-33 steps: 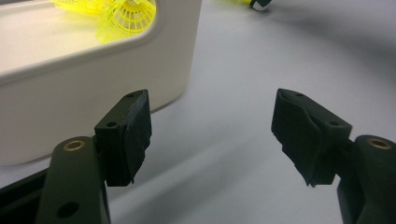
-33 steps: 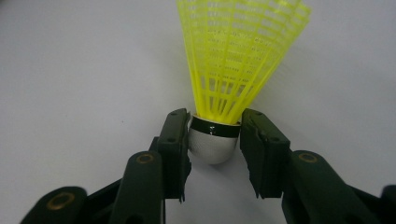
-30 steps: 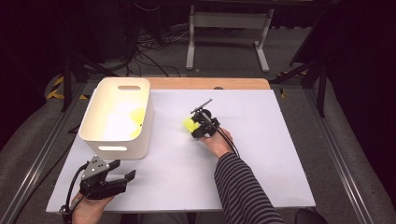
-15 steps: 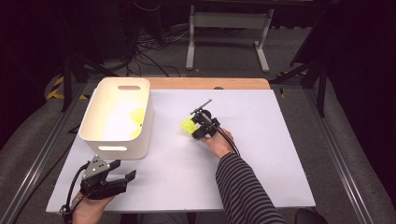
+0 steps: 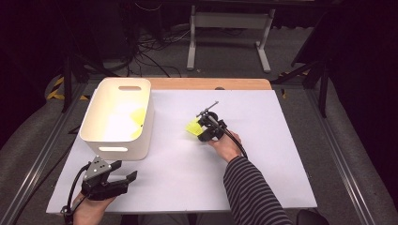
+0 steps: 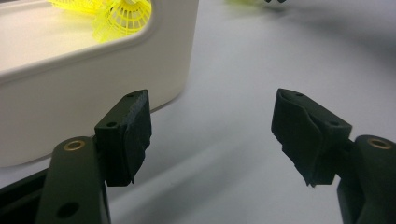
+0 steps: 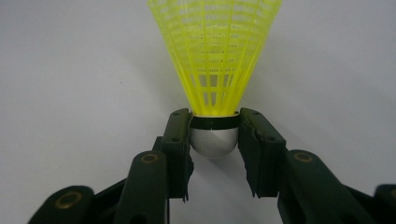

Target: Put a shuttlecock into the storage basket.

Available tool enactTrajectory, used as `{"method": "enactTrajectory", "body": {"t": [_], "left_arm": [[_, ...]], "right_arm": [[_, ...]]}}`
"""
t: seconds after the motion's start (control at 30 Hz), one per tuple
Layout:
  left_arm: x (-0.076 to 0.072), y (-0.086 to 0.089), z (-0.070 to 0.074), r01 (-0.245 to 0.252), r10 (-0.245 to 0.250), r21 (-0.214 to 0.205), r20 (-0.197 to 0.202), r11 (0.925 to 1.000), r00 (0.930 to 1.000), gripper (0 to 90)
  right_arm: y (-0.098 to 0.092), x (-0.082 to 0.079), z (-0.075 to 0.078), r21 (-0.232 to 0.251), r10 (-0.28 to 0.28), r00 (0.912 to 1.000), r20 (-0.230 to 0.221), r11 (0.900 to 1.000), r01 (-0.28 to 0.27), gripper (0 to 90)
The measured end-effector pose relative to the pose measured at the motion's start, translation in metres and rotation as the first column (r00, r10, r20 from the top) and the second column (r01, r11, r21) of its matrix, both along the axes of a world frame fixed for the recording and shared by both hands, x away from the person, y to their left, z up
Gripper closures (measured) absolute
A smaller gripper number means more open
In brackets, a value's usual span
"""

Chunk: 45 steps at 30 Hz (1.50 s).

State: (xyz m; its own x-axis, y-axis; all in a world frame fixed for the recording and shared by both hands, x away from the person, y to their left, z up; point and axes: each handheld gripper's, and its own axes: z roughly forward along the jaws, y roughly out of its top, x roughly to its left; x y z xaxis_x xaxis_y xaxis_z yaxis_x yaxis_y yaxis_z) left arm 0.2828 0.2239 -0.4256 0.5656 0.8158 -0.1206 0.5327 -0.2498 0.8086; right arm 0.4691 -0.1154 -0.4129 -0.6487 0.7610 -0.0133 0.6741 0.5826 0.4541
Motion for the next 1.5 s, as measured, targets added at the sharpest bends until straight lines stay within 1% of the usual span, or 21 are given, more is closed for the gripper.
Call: {"method": "enactTrajectory", "body": {"t": [0.37, 0.47, 0.6, 0.97, 1.17, 1.2, 1.4, 1.5], "left_arm": [[0.000, 0.000, 0.000, -0.003, 0.003, 0.003, 0.000, 1.0000, 1.0000, 29.6], [0.000, -0.001, 0.000, -0.005, 0.005, -0.002, -0.004, 1.0000, 1.0000, 29.6], [0.000, -0.002, 0.000, -0.009, 0.009, -0.001, 0.001, 1.0000, 1.0000, 29.7], [0.000, -0.003, 0.001, -0.008, 0.008, 0.004, 0.002, 1.0000, 1.0000, 29.6], [0.000, -0.005, 0.002, 0.005, -0.005, 0.009, 0.001, 1.0000, 1.0000, 29.7], [0.000, -0.006, 0.002, 0.005, -0.005, 0.004, 0.000, 1.0000, 1.0000, 29.7], [0.000, -0.007, 0.003, 0.005, -0.005, 0.010, 0.007, 0.9999, 1.0000, 29.6], [0.001, -0.008, 0.004, 0.009, -0.009, 0.009, 0.005, 0.9999, 0.9999, 29.6]], "right_arm": [[-0.012, -0.014, 0.003, 0.010, 0.024, 0.9997, 0.011, 0.9997, -0.024, 65.0], [-0.015, -0.018, 0.005, 0.012, 0.036, 0.9993, 0.012, 0.9993, -0.036, 65.0], [-0.020, -0.023, 0.006, 0.017, 0.041, 0.9991, 0.013, 0.9990, -0.041, 65.0], [-0.024, -0.038, 0.015, 0.010, 0.076, 0.9967, 0.026, 0.9970, -0.077, 65.0], [-0.028, -0.046, 0.015, 0.018, 0.084, 0.9961, 0.029, 0.9963, -0.085, 65.0], [-0.029, -0.047, 0.015, 0.020, 0.084, 0.9960, 0.029, 0.9962, -0.085, 65.0], [-0.033, -0.054, 0.014, 0.025, 0.097, 0.9949, 0.028, 0.9949, -0.098, 65.0], [-0.035, -0.060, 0.014, 0.028, 0.115, 0.9931, 0.026, 0.9929, -0.115, 65.0]]}}
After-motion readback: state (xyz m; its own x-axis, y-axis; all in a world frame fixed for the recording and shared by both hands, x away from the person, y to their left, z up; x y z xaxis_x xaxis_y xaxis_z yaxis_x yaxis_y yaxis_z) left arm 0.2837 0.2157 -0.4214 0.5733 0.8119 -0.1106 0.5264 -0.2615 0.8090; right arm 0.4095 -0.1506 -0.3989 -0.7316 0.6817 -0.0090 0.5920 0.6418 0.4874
